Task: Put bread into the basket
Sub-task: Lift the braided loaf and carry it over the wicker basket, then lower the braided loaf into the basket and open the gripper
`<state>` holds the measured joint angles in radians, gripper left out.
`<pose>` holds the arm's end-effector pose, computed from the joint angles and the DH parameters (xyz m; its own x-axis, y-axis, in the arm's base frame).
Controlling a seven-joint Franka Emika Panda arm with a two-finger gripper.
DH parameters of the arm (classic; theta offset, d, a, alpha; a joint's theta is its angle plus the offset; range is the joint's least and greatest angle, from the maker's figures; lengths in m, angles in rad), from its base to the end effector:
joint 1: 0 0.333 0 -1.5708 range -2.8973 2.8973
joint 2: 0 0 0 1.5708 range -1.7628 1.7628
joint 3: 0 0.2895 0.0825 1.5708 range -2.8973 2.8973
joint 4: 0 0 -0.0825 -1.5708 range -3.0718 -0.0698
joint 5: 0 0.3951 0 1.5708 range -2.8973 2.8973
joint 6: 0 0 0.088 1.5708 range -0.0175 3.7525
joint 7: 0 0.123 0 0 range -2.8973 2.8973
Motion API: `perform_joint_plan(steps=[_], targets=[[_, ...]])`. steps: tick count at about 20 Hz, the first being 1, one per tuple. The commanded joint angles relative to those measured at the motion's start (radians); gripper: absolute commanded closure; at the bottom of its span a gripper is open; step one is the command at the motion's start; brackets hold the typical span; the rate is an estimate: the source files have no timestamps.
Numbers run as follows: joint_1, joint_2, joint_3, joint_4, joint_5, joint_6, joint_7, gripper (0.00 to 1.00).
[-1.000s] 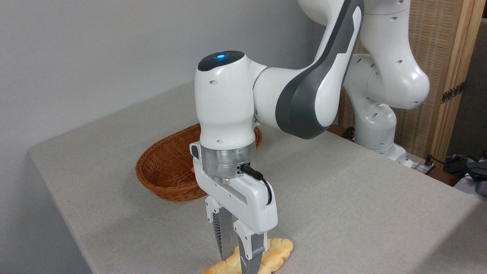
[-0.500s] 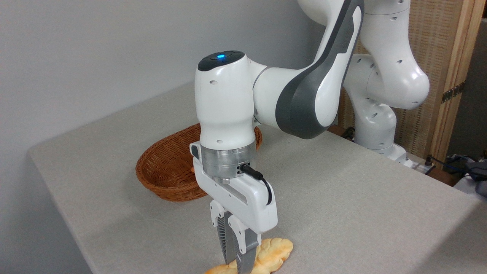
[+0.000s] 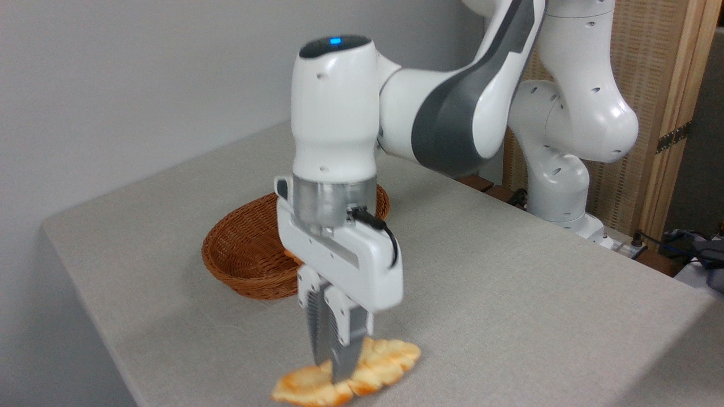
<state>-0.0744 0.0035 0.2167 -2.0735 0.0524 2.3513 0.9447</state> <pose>0.5810 0.0845 0.4083 0.6556 -0.7455 0.1205 -0.7077 -0.6622 -0.2461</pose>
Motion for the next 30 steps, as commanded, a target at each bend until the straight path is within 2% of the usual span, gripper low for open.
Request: perform_joint_plan(steps=[1, 4, 7, 10, 17, 20, 22, 25, 26, 28, 29, 30], targets=[[-0.007, -0.049, -0.08, -0.005, -0.042, -0.044, -0.017, 0.67], [-0.007, -0.088, -0.152, 0.0, -0.048, -0.096, -0.095, 0.68], [-0.007, -0.121, -0.204, 0.022, -0.12, -0.159, -0.107, 0.67], [-0.007, -0.125, -0.258, 0.081, -0.152, -0.269, -0.136, 0.67], [-0.007, -0.126, -0.402, 0.102, -0.152, -0.365, -0.28, 0.66], [-0.007, -0.125, -0.456, 0.101, -0.154, -0.365, -0.386, 0.63], [-0.007, -0.123, -0.487, 0.101, -0.154, -0.365, -0.47, 0.63], [-0.007, -0.12, -0.517, 0.101, -0.154, -0.385, -0.532, 0.62], [-0.008, -0.117, -0.52, 0.101, -0.154, -0.403, -0.549, 0.56], [-0.008, -0.114, -0.52, 0.099, -0.154, -0.411, -0.56, 0.37], [-0.008, -0.112, -0.52, 0.099, -0.154, -0.414, -0.56, 0.06], [-0.008, -0.112, -0.52, 0.099, -0.154, -0.415, -0.555, 0.0]])
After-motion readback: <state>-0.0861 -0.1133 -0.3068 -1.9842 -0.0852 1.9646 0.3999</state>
